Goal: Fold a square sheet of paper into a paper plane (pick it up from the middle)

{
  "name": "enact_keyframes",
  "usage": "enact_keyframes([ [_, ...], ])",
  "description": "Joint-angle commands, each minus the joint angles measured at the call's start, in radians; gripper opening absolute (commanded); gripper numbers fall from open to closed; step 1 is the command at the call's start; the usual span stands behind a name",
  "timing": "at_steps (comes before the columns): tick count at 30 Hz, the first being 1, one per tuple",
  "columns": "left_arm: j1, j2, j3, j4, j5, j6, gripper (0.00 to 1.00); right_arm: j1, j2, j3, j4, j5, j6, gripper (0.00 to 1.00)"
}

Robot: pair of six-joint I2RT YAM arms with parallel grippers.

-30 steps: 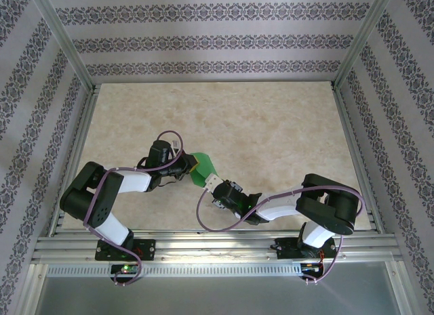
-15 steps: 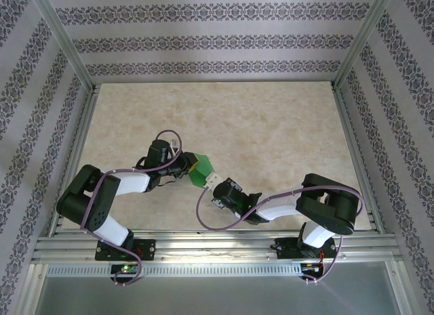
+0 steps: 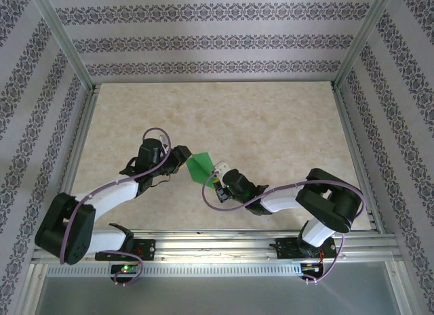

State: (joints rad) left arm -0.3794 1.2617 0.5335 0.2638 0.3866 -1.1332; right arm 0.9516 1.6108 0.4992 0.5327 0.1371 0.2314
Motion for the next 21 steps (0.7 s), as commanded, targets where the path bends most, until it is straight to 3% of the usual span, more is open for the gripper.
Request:
enact_keyframes([
  [1, -0.006, -0.042, 0.018, -0.133, -0.068, 0.069, 0.45, -0.025, -0.005, 0.0, 0.037, -0.119, 0.1, 0.0],
  [10, -0.006, -0.031, 0.006, -0.098, -0.045, 0.053, 0.44, -0.08, 0.027, 0.005, 0.067, -0.247, 0.217, 0.0],
  [21, -0.006, 0.009, 0.016, -0.08, -0.018, 0.049, 0.43, -0.094, 0.087, 0.019, 0.071, -0.281, 0.265, 0.0],
])
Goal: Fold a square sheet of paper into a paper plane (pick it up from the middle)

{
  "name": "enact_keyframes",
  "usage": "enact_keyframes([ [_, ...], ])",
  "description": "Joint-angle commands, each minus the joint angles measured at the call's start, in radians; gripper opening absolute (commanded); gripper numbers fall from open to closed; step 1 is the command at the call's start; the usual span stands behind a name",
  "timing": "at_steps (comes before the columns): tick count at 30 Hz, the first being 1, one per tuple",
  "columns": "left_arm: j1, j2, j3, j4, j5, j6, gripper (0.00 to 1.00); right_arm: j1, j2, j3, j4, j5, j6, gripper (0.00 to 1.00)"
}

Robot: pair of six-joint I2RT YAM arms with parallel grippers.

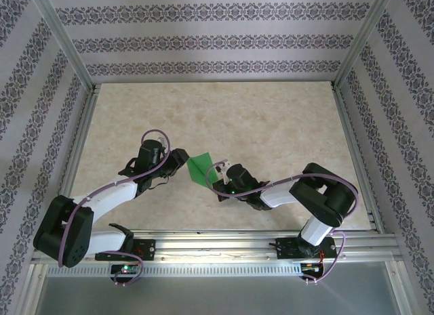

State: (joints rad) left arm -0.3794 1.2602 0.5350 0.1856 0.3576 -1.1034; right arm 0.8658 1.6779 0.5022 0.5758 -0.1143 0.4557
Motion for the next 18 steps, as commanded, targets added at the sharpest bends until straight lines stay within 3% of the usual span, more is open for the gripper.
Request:
enact_keyframes([
  [1, -0.006, 0.011, 0.012, 0.002, 0.012, 0.018, 0.42, -0.012, 0.022, 0.011, 0.044, -0.034, 0.056, 0.0],
  [8, -0.006, 0.041, 0.011, 0.035, 0.043, 0.026, 0.34, -0.077, 0.032, -0.022, 0.163, -0.199, 0.198, 0.0],
  [18, -0.01, 0.185, 0.045, 0.151, 0.184, 0.027, 0.23, -0.162, 0.108, 0.016, 0.237, -0.408, 0.378, 0.0],
])
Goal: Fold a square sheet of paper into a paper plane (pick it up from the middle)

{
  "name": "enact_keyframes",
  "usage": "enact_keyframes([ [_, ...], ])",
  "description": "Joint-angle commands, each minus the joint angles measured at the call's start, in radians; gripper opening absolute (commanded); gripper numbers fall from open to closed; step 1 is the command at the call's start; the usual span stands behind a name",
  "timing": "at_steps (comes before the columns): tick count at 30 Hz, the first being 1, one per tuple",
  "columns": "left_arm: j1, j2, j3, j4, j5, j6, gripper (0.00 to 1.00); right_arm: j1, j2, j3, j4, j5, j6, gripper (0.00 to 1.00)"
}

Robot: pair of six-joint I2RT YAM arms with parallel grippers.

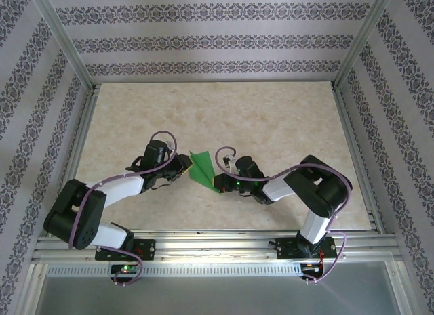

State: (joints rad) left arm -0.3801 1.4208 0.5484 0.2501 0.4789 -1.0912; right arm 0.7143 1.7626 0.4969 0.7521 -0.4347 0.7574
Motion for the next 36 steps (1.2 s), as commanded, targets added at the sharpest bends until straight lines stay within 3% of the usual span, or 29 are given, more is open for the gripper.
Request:
enact_keyframes([
  [1, -0.009, 0.037, 0.037, 0.094, 0.071, 0.015, 0.23, -0.016, 0.029, 0.019, 0.075, -0.099, 0.092, 0.0],
  [10, -0.022, 0.103, 0.054, 0.144, 0.101, 0.013, 0.21, -0.058, 0.085, 0.011, 0.221, -0.202, 0.221, 0.0],
  [36, -0.048, 0.206, 0.072, 0.221, 0.141, -0.003, 0.14, -0.085, 0.194, -0.012, 0.302, -0.208, 0.328, 0.0],
])
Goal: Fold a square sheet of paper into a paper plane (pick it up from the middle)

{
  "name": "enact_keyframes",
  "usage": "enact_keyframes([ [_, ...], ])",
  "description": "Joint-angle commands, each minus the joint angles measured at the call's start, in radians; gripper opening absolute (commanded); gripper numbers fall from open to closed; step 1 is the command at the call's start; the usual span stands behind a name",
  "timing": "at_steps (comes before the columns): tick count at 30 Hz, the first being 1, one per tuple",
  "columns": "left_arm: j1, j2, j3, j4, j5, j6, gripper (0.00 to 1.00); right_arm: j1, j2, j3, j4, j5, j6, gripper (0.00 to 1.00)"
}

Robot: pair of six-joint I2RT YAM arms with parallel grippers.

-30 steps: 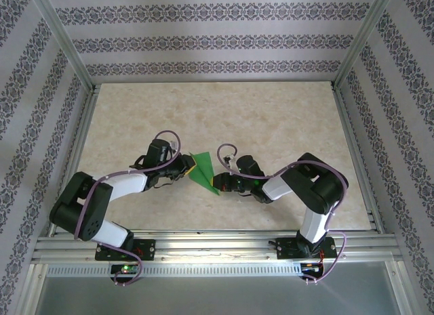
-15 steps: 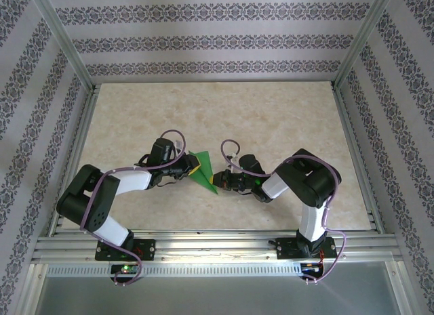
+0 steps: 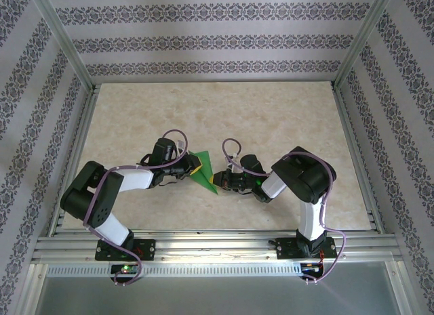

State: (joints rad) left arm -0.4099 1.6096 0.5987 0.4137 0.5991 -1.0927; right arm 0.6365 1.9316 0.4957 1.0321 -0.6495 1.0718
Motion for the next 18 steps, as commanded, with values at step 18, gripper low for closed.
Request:
enact_keyframes([
  [18, -0.024, 0.156, 0.061, 0.183, 0.037, -0.058, 0.12, -0.031, 0.019, -0.019, -0.065, 0.042, 0.048, 0.0],
])
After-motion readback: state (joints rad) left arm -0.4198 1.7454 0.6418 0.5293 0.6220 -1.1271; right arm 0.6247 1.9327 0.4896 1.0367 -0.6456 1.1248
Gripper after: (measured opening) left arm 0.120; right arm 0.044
